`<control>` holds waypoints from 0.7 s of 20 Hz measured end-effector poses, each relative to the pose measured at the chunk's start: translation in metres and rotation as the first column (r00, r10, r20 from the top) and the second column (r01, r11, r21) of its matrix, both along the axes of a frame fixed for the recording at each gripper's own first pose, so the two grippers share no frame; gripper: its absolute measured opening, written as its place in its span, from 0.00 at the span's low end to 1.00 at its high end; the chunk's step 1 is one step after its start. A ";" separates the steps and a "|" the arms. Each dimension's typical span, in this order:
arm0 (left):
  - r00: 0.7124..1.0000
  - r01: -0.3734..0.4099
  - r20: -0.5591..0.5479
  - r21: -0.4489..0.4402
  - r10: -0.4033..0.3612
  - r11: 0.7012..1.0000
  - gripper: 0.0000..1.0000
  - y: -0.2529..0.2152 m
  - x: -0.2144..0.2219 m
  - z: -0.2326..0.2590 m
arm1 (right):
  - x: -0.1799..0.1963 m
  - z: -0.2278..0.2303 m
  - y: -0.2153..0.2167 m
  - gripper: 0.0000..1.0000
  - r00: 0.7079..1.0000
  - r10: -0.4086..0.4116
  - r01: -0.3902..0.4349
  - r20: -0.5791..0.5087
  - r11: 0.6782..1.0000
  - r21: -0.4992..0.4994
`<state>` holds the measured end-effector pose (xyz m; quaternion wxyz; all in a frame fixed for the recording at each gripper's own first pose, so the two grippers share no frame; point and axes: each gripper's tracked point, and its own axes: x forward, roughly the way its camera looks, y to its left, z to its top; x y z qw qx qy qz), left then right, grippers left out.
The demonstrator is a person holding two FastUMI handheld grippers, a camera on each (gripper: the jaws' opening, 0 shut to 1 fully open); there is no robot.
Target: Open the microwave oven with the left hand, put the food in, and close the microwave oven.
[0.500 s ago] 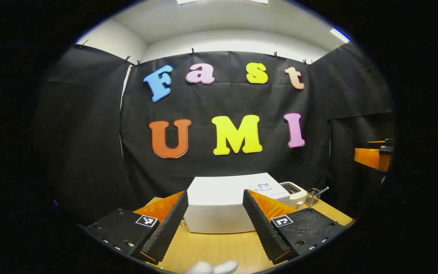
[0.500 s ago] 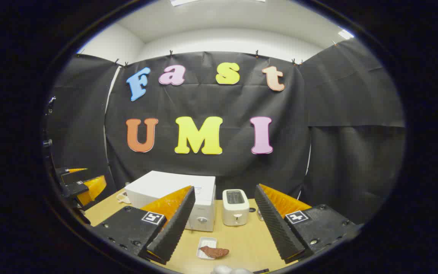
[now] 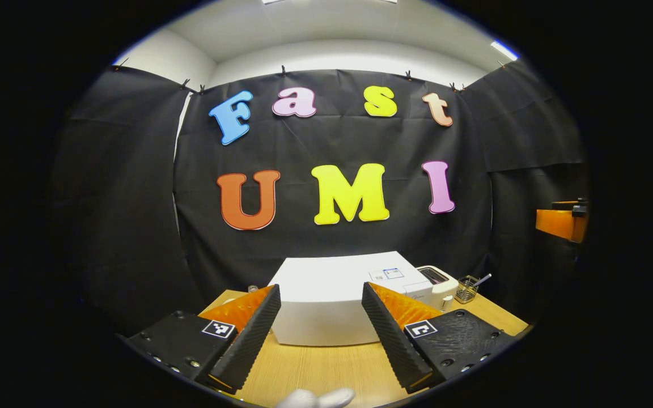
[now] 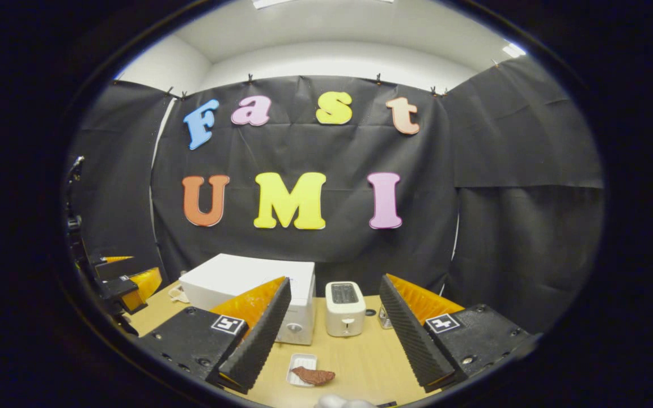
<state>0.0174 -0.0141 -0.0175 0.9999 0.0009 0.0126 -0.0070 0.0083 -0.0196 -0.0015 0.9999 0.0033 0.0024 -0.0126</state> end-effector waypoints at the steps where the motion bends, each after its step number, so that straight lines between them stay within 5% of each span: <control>1: 1.000 0.001 -0.002 0.004 -0.001 1.000 0.93 -0.002 0.002 -0.003 | 0.003 -0.003 -0.002 1.00 1.000 -0.006 0.006 -0.009 1.000 0.000; 3: 1.000 0.012 -0.015 0.006 -0.012 1.000 0.93 -0.009 0.008 -0.013 | 0.006 -0.007 -0.006 0.90 1.000 -0.014 0.014 -0.025 1.000 0.001; 4: 1.000 0.019 -0.017 0.006 -0.018 1.000 0.93 -0.013 0.011 -0.018 | 0.006 -0.009 -0.008 1.00 0.999 -0.016 0.016 -0.030 1.000 0.004; 6: 0.999 0.035 -0.011 0.007 -0.035 0.999 0.93 -0.023 0.020 -0.030 | 0.007 -0.014 -0.018 1.00 0.998 -0.028 0.028 -0.051 1.000 -0.003; 7: 0.999 0.041 -0.018 0.005 -0.041 0.999 0.93 -0.029 0.026 -0.038 | 0.009 -0.016 -0.024 0.91 0.997 -0.039 0.039 -0.062 0.999 -0.007; 8: 0.998 0.053 -0.027 -0.003 -0.053 0.999 0.93 -0.036 0.031 -0.048 | 0.010 -0.016 -0.030 1.00 0.996 -0.052 0.052 -0.067 0.999 -0.008; 13: 0.991 0.082 -0.103 -0.019 -0.084 0.996 0.93 -0.071 0.066 -0.097 | 0.007 -0.014 -0.061 1.00 0.990 -0.117 0.116 -0.075 0.993 -0.015; 14: 0.990 0.088 -0.107 -0.015 -0.089 0.996 0.93 -0.078 0.073 -0.106 | 0.007 -0.017 -0.065 0.91 0.988 -0.126 0.125 -0.089 0.992 -0.020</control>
